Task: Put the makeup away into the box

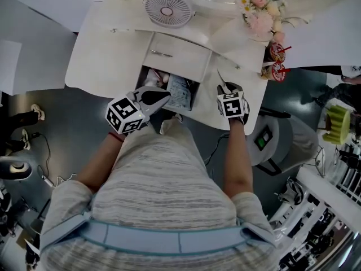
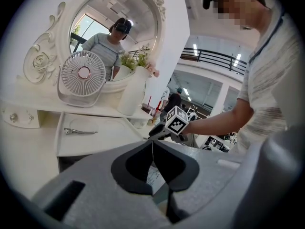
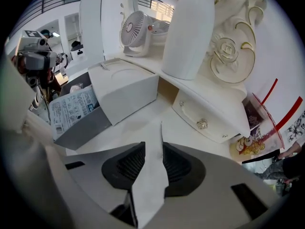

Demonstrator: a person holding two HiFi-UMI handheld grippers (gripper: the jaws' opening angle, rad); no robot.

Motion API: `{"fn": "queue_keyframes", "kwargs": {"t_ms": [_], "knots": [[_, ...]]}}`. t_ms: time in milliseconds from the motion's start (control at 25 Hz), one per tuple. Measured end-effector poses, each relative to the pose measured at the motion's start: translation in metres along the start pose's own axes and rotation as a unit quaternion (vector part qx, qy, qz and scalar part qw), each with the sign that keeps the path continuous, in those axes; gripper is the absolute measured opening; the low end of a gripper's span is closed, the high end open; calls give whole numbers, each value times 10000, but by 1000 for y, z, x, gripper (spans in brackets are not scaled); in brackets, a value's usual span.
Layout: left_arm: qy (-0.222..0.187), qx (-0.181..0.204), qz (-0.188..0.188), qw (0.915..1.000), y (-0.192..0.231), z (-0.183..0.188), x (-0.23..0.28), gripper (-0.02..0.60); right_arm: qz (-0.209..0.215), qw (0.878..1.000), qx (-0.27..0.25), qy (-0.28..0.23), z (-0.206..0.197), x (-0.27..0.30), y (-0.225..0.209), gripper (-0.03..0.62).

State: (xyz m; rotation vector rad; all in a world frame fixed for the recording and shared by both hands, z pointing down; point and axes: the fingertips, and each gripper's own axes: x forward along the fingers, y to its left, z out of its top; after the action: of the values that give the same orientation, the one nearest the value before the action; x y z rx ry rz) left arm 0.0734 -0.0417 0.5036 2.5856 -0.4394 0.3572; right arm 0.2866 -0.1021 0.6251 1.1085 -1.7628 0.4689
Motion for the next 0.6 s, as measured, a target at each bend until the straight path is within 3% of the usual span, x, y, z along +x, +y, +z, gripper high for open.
{"fn": "queue_keyframes", "kwargs": {"t_ms": [600], "knots": [[416, 82, -53, 9991, -13, -10, 3, 13, -11, 9998, 16, 212, -17, 24, -21, 106]]}}
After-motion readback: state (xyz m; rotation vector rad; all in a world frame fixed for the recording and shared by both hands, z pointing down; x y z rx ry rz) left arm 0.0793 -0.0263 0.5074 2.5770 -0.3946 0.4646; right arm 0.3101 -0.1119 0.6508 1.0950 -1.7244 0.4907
